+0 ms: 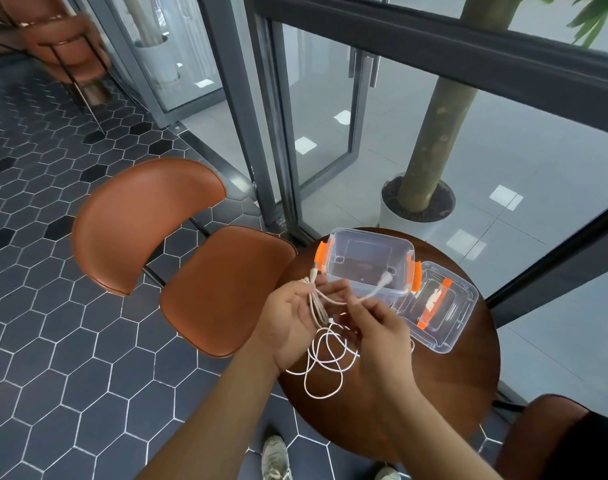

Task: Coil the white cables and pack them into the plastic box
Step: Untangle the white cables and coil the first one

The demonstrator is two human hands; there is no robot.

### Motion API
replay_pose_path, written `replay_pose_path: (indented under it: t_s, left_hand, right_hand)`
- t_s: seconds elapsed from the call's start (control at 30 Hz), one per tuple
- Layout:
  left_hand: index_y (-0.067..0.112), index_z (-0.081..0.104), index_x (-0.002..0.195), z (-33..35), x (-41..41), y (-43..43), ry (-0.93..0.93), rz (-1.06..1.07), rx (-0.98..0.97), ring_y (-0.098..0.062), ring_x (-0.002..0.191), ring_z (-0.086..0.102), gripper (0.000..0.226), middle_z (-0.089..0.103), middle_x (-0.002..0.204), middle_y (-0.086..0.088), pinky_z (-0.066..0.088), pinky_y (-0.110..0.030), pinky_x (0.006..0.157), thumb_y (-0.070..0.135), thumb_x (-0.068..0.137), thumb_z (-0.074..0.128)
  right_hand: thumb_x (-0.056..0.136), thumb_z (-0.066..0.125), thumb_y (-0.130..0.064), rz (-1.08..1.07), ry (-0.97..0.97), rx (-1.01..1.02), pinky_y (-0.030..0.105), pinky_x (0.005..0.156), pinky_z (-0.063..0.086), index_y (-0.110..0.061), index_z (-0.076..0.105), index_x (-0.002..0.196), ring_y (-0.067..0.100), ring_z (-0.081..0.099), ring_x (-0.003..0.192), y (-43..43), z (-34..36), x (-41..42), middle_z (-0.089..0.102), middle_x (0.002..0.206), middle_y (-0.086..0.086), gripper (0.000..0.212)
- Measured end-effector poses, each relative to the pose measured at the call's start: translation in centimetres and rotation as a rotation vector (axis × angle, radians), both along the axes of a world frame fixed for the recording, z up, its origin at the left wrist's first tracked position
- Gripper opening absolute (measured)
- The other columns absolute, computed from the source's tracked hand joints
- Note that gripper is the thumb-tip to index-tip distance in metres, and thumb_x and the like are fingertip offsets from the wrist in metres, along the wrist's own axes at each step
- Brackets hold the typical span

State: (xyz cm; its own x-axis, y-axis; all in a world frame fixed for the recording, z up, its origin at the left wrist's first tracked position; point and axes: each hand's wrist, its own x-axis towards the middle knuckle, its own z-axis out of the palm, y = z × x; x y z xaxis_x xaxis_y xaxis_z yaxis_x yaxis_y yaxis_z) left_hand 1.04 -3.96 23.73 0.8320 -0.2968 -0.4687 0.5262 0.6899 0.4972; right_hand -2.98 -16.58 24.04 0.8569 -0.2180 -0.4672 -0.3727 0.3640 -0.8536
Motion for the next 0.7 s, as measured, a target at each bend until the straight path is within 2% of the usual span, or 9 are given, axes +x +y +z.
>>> replay_pose_path:
  t_s: [0.1, 0.13, 0.2, 0.3, 0.37, 0.43, 0.5, 0.7]
  left_hand:
    - [0.002, 0.06, 0.093, -0.5, 0.1, -1.5, -0.021, 0.112, 0.149, -0.031, 0.077, 0.073, 0.021, 0.072, 0.089, -0.021, 0.057, -0.041, 0.078, 0.019, 0.099, 0.049]
    - [0.005, 0.061, 0.089, -0.7, -0.1, -1.9, -0.036, 0.124, 0.165, -0.028, 0.067, 0.071, 0.022, 0.069, 0.078, -0.017, 0.056, -0.038, 0.071, 0.021, 0.098, 0.05]
    - [0.009, 0.063, 0.081, -0.8, -0.5, -2.4, -0.064, 0.12, 0.12, -0.023, 0.054, 0.059, 0.021, 0.06, 0.067, -0.011, 0.049, -0.034, 0.062, 0.024, 0.092, 0.054]
    - [0.008, 0.063, 0.079, -0.8, -0.7, -2.2, -0.11, 0.119, 0.033, -0.022, 0.05, 0.047, 0.023, 0.05, 0.061, -0.01, 0.043, -0.034, 0.06, 0.019, 0.093, 0.049]
    - [0.006, 0.062, 0.08, -0.8, -0.8, -1.8, -0.12, 0.1, -0.004, -0.021, 0.048, 0.047, 0.022, 0.049, 0.059, -0.01, 0.044, -0.034, 0.059, 0.011, 0.091, 0.045]
    - [0.005, 0.062, 0.082, -0.7, -0.8, -1.5, -0.113, 0.081, -0.017, -0.022, 0.048, 0.048, 0.022, 0.05, 0.06, -0.011, 0.046, -0.034, 0.06, 0.005, 0.088, 0.04]
    - [0.004, 0.059, 0.084, -0.6, -0.7, -1.4, -0.096, 0.063, -0.017, -0.022, 0.049, 0.051, 0.021, 0.051, 0.061, -0.011, 0.05, -0.033, 0.061, 0.004, 0.087, 0.039]
    - [-0.002, 0.063, 0.087, -0.2, -0.1, -0.9, -0.028, -0.065, -0.009, -0.029, 0.066, 0.071, 0.018, 0.068, 0.075, -0.021, 0.06, -0.036, 0.066, 0.0, 0.084, 0.045]
  right_hand:
    - [0.093, 0.06, -0.006, -0.061, 0.18, 0.334, 0.035, 0.066, 0.05, -0.004, 0.069, 0.085, 0.021, 0.061, 0.071, 1.3, -1.3, -0.9, 0.067, 0.079, 0.013, 0.013]
    - [0.093, 0.058, -0.004, -0.084, 0.233, 0.416, 0.035, 0.065, 0.05, -0.004, 0.068, 0.086, 0.022, 0.06, 0.07, 1.6, -1.5, -0.9, 0.066, 0.078, 0.011, 0.012]
    - [0.093, 0.055, -0.005, -0.074, 0.278, 0.48, 0.039, 0.072, 0.05, -0.002, 0.068, 0.093, 0.025, 0.062, 0.078, 1.7, -1.9, -0.6, 0.069, 0.084, 0.013, 0.014]
    - [0.092, 0.056, -0.011, 0.078, 0.201, 0.438, 0.035, 0.072, 0.046, -0.005, 0.069, 0.094, 0.024, 0.061, 0.084, 0.9, -2.3, 0.0, 0.069, 0.094, 0.014, 0.014]
    - [0.092, 0.057, -0.016, 0.166, 0.146, 0.407, 0.03, 0.068, 0.04, -0.009, 0.069, 0.091, 0.017, 0.058, 0.079, 0.1, -2.7, 0.3, 0.065, 0.09, 0.008, 0.014]
    - [0.096, 0.056, -0.017, 0.193, 0.103, 0.406, 0.028, 0.068, 0.037, -0.005, 0.074, 0.098, 0.013, 0.058, 0.078, -0.4, -3.1, 0.6, 0.065, 0.09, 0.006, 0.022]
    - [0.098, 0.057, -0.014, 0.182, 0.075, 0.409, 0.029, 0.069, 0.037, 0.001, 0.073, 0.107, 0.015, 0.057, 0.08, -0.8, -3.3, 0.7, 0.065, 0.093, 0.011, 0.024]
    - [0.088, 0.06, 0.005, 0.141, 0.086, 0.357, 0.028, 0.068, 0.043, 0.002, 0.075, 0.104, 0.017, 0.057, 0.071, -1.6, -3.4, 1.1, 0.067, 0.087, 0.016, 0.022]
